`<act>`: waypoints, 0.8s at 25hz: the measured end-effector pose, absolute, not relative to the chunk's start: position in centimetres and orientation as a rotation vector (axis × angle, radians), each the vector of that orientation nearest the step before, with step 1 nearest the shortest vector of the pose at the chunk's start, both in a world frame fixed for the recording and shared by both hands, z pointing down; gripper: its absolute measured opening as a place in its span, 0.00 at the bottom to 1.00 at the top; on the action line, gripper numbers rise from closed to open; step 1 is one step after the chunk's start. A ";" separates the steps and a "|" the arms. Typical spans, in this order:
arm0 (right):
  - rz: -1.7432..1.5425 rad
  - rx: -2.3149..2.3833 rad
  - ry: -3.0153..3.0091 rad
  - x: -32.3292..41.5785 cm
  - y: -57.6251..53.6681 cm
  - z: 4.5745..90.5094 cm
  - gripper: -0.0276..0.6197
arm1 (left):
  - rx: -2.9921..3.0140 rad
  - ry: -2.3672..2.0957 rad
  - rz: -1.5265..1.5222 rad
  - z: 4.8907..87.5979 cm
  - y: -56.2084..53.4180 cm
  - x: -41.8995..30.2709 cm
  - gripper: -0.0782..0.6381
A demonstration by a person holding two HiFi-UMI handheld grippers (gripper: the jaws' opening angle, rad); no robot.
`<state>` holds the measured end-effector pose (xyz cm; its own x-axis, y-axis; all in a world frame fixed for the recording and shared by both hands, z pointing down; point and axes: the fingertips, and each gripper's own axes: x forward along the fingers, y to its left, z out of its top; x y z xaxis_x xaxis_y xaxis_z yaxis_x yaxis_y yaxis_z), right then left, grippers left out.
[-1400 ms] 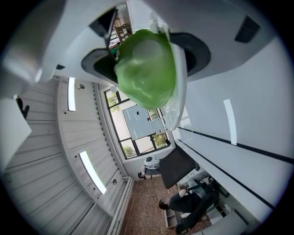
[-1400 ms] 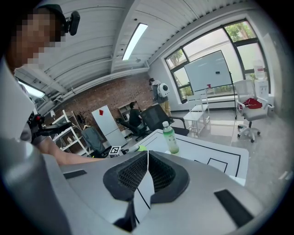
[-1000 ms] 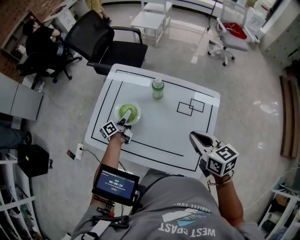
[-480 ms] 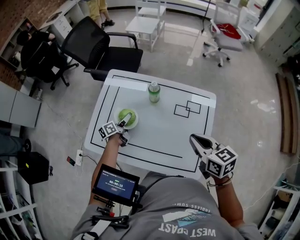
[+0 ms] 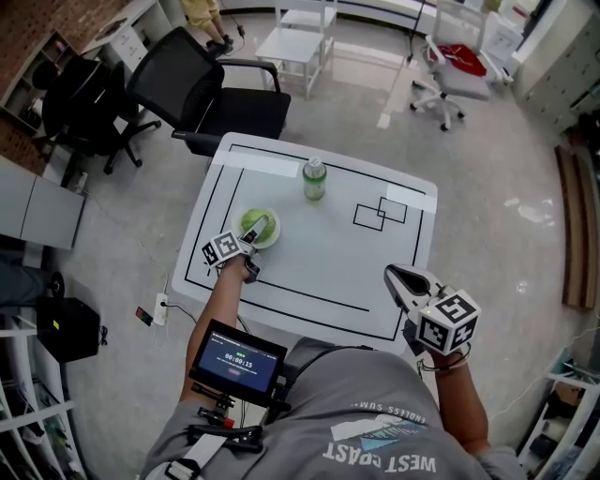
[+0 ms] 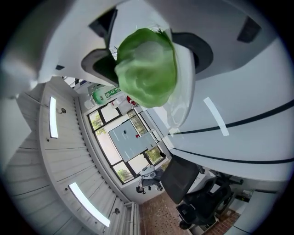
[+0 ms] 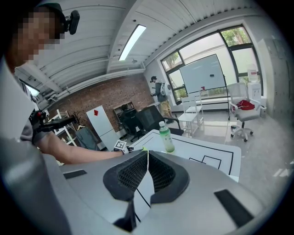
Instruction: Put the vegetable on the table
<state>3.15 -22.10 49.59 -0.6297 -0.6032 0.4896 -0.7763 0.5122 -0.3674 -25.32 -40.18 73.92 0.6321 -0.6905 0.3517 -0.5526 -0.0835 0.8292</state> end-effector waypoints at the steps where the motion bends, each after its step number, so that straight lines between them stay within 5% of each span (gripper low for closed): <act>1: 0.819 1.156 -2.458 3.1 -22.0 49.6 0.06 | 1.750 -1.029 -0.153 73.9 -40.3 -25.6 0.59; 9: 0.812 1.147 -2.466 2.9 -21.8 49.5 0.06 | 1.828 -1.174 -0.013 74.0 -40.6 -27.2 0.64; 20: 0.819 1.160 -2.454 3.1 -21.1 49.5 0.06 | 1.809 -1.488 0.215 74.9 -40.7 -31.7 0.84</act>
